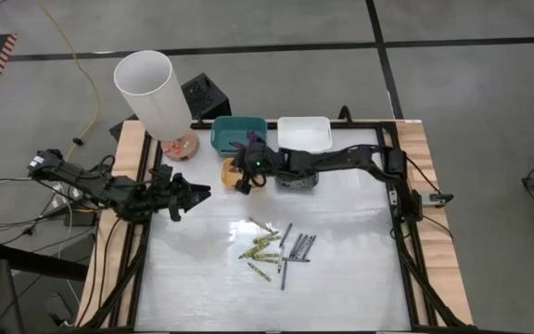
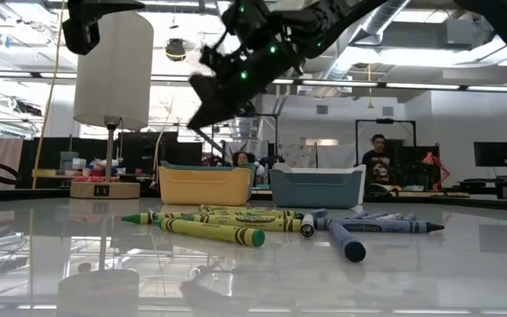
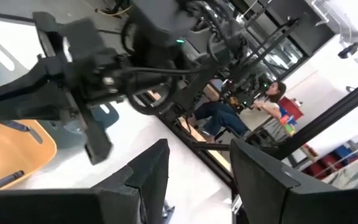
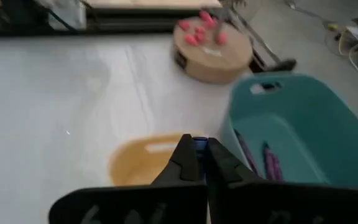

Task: Sort crayons
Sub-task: Put the blue crayon into the yellow bin

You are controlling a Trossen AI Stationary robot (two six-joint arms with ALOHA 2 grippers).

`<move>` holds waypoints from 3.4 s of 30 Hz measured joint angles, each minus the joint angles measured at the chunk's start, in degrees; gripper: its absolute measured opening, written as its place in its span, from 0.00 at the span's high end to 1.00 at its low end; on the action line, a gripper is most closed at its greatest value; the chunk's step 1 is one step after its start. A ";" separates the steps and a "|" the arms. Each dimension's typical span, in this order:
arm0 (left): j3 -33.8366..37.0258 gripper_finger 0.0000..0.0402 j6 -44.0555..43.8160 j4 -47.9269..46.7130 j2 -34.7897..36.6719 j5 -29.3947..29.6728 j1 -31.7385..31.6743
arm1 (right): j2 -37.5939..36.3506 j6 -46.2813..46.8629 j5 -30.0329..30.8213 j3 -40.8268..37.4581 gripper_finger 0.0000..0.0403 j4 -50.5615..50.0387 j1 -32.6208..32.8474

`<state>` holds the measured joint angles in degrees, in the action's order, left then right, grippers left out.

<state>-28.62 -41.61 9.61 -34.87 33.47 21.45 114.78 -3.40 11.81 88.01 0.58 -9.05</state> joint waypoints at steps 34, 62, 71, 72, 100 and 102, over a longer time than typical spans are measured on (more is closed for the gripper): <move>0.00 0.60 2.27 -2.87 -0.07 7.92 -0.37 | 4.99 -2.66 -12.33 -0.10 0.99 4.33 -4.04; 0.00 0.60 0.40 -3.72 -0.39 5.79 -0.37 | 4.58 -2.69 -12.10 2.70 0.85 -2.98 -4.01; 0.00 0.60 0.75 -6.26 -0.39 4.08 -0.36 | 0.30 8.14 -11.93 22.19 0.85 -47.41 -2.21; 0.00 0.60 0.42 -7.08 -0.37 3.47 -0.37 | 0.28 12.31 -11.95 24.20 0.85 -53.44 -1.67; 0.00 0.60 -2.57 -10.68 -0.33 -0.34 -1.82 | 0.92 110.33 2.28 10.26 0.84 -64.11 31.71; 0.00 0.60 -1.94 -10.80 -0.34 -4.19 -3.16 | 0.92 113.71 2.30 8.42 0.84 -64.42 31.86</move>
<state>-28.62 -43.55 -1.19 -35.21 29.28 18.29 115.70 110.31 14.11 96.43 -63.83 22.81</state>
